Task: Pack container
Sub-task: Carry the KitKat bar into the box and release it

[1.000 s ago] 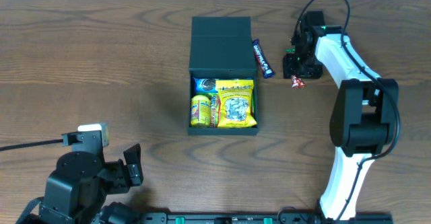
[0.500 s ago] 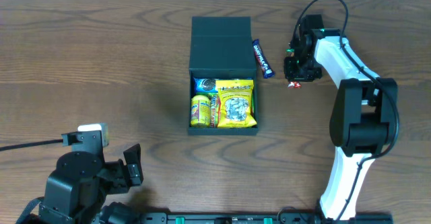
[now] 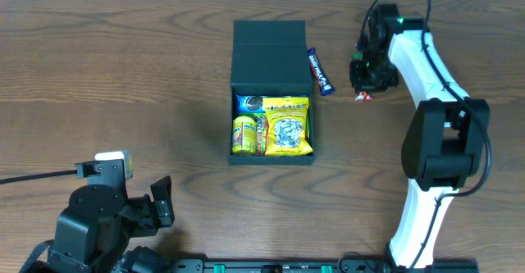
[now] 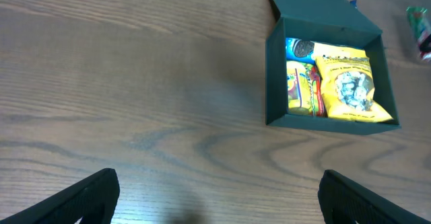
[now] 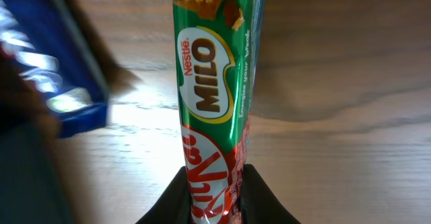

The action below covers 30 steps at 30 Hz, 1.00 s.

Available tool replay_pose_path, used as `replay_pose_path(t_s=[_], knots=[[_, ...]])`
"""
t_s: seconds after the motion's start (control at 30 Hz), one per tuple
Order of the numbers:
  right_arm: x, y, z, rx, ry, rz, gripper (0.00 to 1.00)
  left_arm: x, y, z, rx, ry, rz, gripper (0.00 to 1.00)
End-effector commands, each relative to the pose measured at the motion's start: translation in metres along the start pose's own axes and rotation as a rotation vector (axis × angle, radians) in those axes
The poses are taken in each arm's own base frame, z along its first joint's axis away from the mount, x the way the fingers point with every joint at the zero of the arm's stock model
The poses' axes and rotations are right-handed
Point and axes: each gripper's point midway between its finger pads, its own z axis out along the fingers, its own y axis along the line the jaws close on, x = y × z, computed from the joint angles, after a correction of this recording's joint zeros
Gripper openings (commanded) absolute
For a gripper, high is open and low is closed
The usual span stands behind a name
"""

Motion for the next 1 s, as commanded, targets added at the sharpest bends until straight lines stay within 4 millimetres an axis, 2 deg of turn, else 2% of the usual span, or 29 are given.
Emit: replay_pose_path(t_s=[0.0,0.07,0.1,0.17,0.27,0.4,0.67,0.83,0.9,0.97], knots=[[-0.016,0.009,-0.041,-0.013,-0.088,-0.051,0.1,0.001,0.001,-0.001,0.0,0.002,-0.01,0.95],[-0.016,0.024,-0.071,-0.014,-0.132,-0.151,0.1,0.001,0.001,-0.001,0.0,0.002,-0.01,0.95],[-0.015,0.029,-0.079,-0.016,-0.145,-0.188,0.1,0.001,0.001,-0.001,0.0,0.002,-0.01,0.95],[-0.009,0.053,-0.099,-0.039,-0.183,-0.332,0.1,0.001,0.001,-0.001,0.001,0.002,-0.01,0.95],[0.003,0.089,-0.121,-0.078,-0.227,-0.539,0.09,0.001,0.001,-0.001,0.0,0.003,-0.01,0.95],[0.026,0.131,-0.139,-0.097,-0.253,-0.789,0.09,0.004,0.002,-0.001,-0.004,0.012,-0.008,0.95],[0.074,0.187,-0.127,-0.145,-0.185,-1.189,0.1,0.01,0.005,-0.001,-0.016,0.037,0.005,0.95],[0.081,0.196,-0.117,-0.139,-0.186,-1.383,0.16,0.01,0.005,-0.001,-0.016,0.038,0.009,0.95],[0.082,0.196,-0.108,-0.137,-0.182,-1.435,0.19,0.01,0.005,-0.001,-0.016,0.037,0.009,0.95],[0.083,0.195,-0.097,-0.135,-0.171,-1.487,0.18,0.01,0.005,-0.001,-0.016,0.037,0.009,0.95]])
